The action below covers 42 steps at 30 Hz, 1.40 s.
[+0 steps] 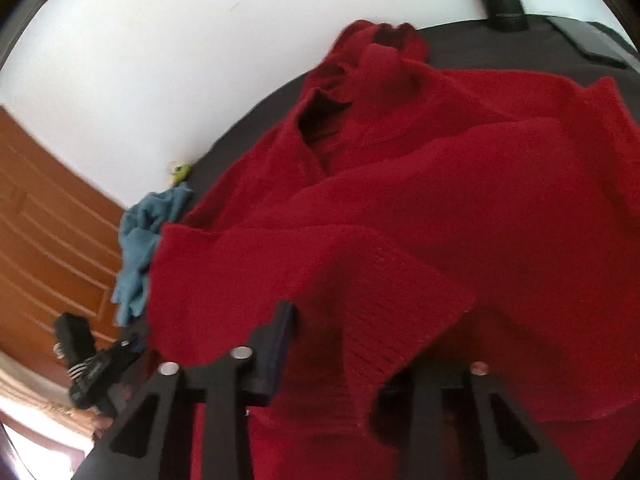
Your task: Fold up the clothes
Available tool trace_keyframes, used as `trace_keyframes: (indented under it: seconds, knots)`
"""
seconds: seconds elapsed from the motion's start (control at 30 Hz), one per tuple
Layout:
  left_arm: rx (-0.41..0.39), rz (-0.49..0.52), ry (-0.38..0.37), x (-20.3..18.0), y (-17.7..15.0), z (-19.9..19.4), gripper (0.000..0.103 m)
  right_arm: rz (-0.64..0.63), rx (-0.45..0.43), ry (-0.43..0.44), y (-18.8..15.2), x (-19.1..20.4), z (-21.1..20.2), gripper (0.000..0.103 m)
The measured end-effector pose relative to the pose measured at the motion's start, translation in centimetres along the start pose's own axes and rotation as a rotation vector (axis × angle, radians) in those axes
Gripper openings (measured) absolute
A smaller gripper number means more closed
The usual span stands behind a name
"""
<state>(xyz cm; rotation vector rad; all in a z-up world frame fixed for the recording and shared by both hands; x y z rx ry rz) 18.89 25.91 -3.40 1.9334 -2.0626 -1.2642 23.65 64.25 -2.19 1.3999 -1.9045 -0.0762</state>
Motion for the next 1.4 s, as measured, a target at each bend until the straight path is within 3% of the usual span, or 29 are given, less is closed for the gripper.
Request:
trace_keyframes:
  seconds: [0.13,0.33,0.43,0.67,0.73,0.8,0.83,0.87,1.03,1.13,1.23,1.4]
  knots:
    - [-0.002,-0.002,0.001,0.1,0.0,0.0,0.084,-0.056,-0.106,-0.087,0.8,0.6,-2.1,0.006]
    - [-0.003,0.013,0.024,-0.2,0.0,0.2,0.084,-0.181,-0.341,-0.275,2.9,2.8,-8.5,0.006]
    - [-0.004,0.019,0.036,-0.3,0.0,0.3,0.084,-0.218,-0.397,-0.403,3.6,2.8,-9.6,0.006]
    - [-0.013,0.013,0.055,-0.2,0.1,0.3,0.084,-0.062,-0.247,-0.42,3.8,-3.1,-5.9,0.008]
    - [-0.013,0.014,0.058,-0.1,0.1,0.3,0.084,-0.027,-0.226,-0.443,3.6,-4.6,-5.3,0.017]
    - [-0.014,0.015,0.061,-0.1,0.1,0.3,0.084,0.005,-0.205,-0.474,3.4,-6.1,-4.9,0.036]
    - [-0.013,0.016,0.062,-0.2,0.1,0.3,0.084,-0.001,-0.214,-0.5,3.4,-6.3,-5.1,0.058]
    - [-0.013,0.017,0.063,-0.2,0.1,0.4,0.084,-0.013,-0.23,-0.528,3.3,-6.5,-5.5,0.073]
    - [-0.014,0.016,0.062,-0.1,0.1,0.3,0.084,-0.046,-0.303,-0.606,3.0,-6.6,-7.8,0.076]
    - [-0.015,0.014,0.06,0.0,0.1,0.4,0.084,-0.107,-0.308,-0.551,1.9,-4.6,-7.8,0.076]
    - [-0.015,0.013,0.06,0.0,0.1,0.4,0.084,-0.234,-0.273,-0.522,0.9,-1.5,-6.4,0.076]
    - [-0.027,-0.002,0.079,0.3,0.2,0.2,0.084,-0.24,-0.214,-0.544,0.7,-2.1,-4.5,0.076]
Point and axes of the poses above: each gripper's, at about its wrist camera, not at the fingertips, and z roughly the way its jaws point, x to its left, y to its top, the point moved 4 cm from there along z, roughly the way its jaws point, and after that the axes turned 1 degree about x, right-handed, at the moved point
